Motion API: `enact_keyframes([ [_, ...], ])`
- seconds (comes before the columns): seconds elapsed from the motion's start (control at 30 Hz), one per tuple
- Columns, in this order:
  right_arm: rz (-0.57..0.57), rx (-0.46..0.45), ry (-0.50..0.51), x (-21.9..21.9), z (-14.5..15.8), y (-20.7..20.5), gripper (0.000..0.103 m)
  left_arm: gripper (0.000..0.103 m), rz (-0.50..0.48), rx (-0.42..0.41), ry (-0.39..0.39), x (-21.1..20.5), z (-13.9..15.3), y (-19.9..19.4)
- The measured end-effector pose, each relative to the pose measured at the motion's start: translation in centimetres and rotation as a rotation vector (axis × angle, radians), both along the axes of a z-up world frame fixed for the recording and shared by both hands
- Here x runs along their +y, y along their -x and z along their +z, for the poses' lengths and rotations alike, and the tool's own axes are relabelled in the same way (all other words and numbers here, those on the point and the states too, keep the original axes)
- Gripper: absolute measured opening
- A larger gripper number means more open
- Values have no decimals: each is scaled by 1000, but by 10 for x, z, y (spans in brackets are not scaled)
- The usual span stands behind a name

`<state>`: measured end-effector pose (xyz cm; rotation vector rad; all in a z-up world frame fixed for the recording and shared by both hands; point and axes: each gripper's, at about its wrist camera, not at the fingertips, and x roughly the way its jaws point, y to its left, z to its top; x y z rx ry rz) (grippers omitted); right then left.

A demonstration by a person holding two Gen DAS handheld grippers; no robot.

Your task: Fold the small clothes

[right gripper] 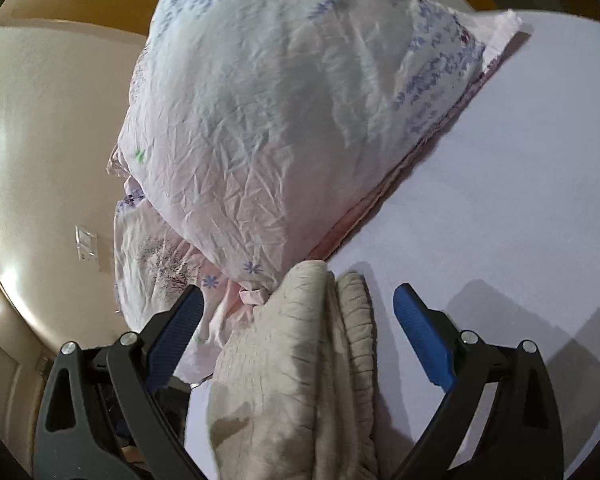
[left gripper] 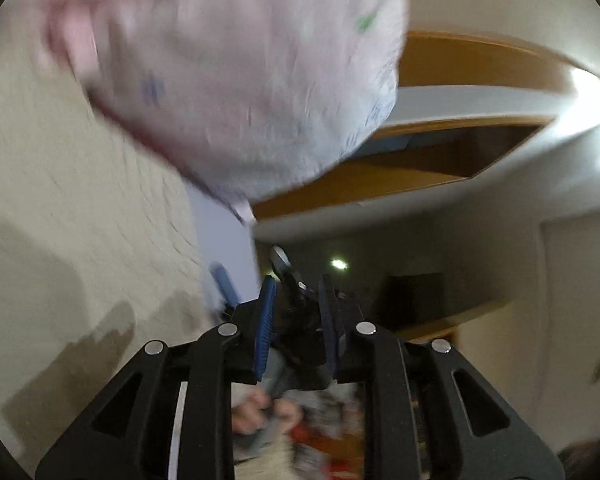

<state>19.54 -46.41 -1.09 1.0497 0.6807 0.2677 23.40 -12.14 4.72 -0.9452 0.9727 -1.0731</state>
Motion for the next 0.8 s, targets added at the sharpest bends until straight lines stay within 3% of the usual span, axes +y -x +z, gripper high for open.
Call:
enact_keyframes([
  [0.03,19,12,-14,-2,-2,-2,97,23,38,-30,-47,14,5,1],
  [0.1,60,70,-22,-4,-7,-6,98,36,158,-94,-226,51,14,6],
  [0.13,85,109,-19,-3,-9,-8,98,38,200,-108,-310,64,14,9],
  [0.23,187,177,-5,9,-10,-20,98,39,224,-86,-507,86,-5,18],
  [0.37,322,281,59,35,-7,-39,98,48,185,-52,-541,77,-33,22],
  [0.47,379,351,150,52,-11,-46,98,60,192,-90,-620,64,-41,21],
  [0.57,401,348,206,63,-12,-42,98,67,209,-93,-624,64,-42,23],
  [0.7,390,319,188,65,-16,-29,71,72,204,-79,-608,60,-50,24],
  [0.73,381,319,209,66,-16,-27,50,72,197,-61,-584,58,-55,22],
  [0.77,380,321,215,66,-15,-26,41,70,206,-61,-552,56,-55,20],
  [0.8,390,324,103,65,-24,-21,38,61,194,-54,-533,55,-58,20],
])
